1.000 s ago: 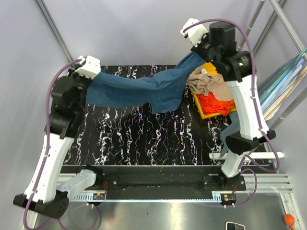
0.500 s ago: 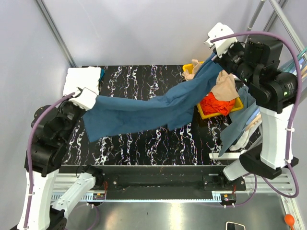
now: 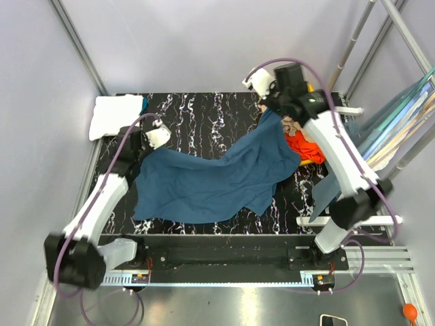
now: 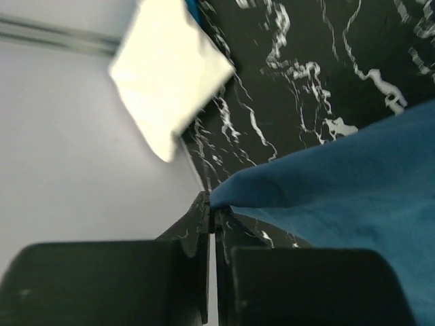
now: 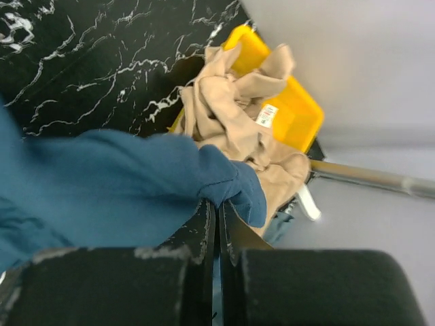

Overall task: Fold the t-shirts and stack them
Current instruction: Flatten the tshirt out

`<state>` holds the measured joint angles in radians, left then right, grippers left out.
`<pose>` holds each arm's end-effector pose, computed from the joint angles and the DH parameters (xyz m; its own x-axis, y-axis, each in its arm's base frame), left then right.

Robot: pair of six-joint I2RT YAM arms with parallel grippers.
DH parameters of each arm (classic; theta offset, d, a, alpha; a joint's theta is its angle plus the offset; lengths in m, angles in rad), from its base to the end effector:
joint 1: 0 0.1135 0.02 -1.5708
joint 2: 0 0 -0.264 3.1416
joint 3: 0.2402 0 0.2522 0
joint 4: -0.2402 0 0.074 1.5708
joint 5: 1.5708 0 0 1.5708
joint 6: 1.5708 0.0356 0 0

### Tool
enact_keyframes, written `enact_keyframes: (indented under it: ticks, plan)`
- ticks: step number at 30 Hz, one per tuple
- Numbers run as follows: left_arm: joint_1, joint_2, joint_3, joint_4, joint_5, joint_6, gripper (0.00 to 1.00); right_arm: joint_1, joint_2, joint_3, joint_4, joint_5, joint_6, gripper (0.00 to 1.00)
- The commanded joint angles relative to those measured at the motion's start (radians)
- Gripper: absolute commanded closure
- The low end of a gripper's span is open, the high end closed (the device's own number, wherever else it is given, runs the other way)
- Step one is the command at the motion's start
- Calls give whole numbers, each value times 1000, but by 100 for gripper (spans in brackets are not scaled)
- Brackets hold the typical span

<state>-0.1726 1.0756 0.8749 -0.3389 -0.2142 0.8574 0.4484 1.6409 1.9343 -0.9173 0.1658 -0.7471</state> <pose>0.2376 -0.0337 0.2999 -0.3402 0.8093 -0.4788 0.3750 0.5837 0.7202 0.3127 0.1439 0.4414 -0.1777 -0.8292 -0.5299 -0.5829 0.5226 -0.6222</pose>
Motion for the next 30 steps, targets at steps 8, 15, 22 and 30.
enact_keyframes:
  ticks: [8,15,22,30]
  plan:
    - [64,639,116,526,-166,-17,74,-45,399,101,195,-31,49,100]
    - [64,656,110,666,-223,-37,1,-45,429,72,205,-54,66,100]
    - [64,430,50,485,-130,-96,1,-45,376,-20,251,-54,63,100]
    - [56,186,-45,91,206,-43,1,-43,318,-31,252,-72,86,100]
